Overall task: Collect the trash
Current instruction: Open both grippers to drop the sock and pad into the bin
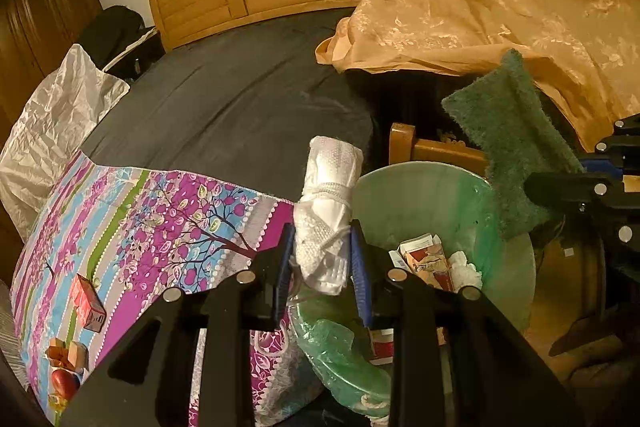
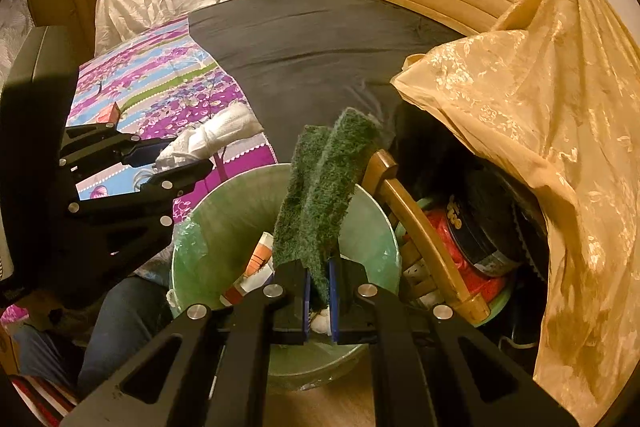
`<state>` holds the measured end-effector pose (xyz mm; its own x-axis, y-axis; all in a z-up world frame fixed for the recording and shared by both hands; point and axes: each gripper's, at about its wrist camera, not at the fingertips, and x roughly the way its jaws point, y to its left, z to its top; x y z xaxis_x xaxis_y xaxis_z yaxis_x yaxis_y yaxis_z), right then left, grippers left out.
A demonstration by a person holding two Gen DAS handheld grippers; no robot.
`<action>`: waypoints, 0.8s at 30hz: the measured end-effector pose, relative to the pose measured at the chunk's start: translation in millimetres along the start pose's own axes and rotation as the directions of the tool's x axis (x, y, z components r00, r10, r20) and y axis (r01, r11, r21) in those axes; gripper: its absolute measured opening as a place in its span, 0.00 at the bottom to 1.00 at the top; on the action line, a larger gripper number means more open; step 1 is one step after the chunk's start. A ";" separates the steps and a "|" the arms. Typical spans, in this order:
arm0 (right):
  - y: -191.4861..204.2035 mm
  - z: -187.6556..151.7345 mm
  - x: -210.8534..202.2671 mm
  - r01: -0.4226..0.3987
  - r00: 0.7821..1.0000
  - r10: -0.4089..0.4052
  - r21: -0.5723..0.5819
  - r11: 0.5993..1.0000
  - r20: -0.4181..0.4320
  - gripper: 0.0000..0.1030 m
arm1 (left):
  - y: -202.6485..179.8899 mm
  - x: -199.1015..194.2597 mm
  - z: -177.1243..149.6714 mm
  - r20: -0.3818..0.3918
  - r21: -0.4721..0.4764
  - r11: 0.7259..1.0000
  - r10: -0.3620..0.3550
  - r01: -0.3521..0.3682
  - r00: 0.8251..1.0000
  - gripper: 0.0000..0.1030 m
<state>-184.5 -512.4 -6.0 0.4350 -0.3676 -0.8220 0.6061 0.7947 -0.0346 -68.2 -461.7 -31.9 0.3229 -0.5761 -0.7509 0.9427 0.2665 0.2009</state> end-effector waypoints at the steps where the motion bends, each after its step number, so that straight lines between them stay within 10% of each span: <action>1: 0.7 0.5 0.2 0.001 1.000 -0.001 -0.004 1.000 0.000 0.07 | -0.3 -0.1 0.4 -0.001 -0.002 1.000 0.000 0.000 1.000 0.25; 5: 0.0 2.2 1.8 0.005 1.000 -0.005 -0.012 1.000 0.003 0.08 | -2.5 0.3 -0.2 0.000 0.010 1.000 -0.019 0.019 1.000 0.28; 7: -2.5 2.8 4.0 0.015 1.000 -0.015 -0.002 1.000 0.001 0.18 | -4.9 2.2 -0.7 -0.010 0.022 1.000 -0.010 0.011 1.000 0.58; 24: -6.1 -5.5 11.4 0.040 0.999 -0.040 0.006 0.999 -0.016 0.18 | -4.2 -2.2 -3.8 0.008 0.009 1.000 -0.007 0.007 1.000 0.59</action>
<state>-186.9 -518.8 -18.3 0.3998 -0.3917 -0.8287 0.6271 0.7763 -0.0644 -73.2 -458.6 -33.5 0.3166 -0.5839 -0.7476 0.9457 0.2553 0.2011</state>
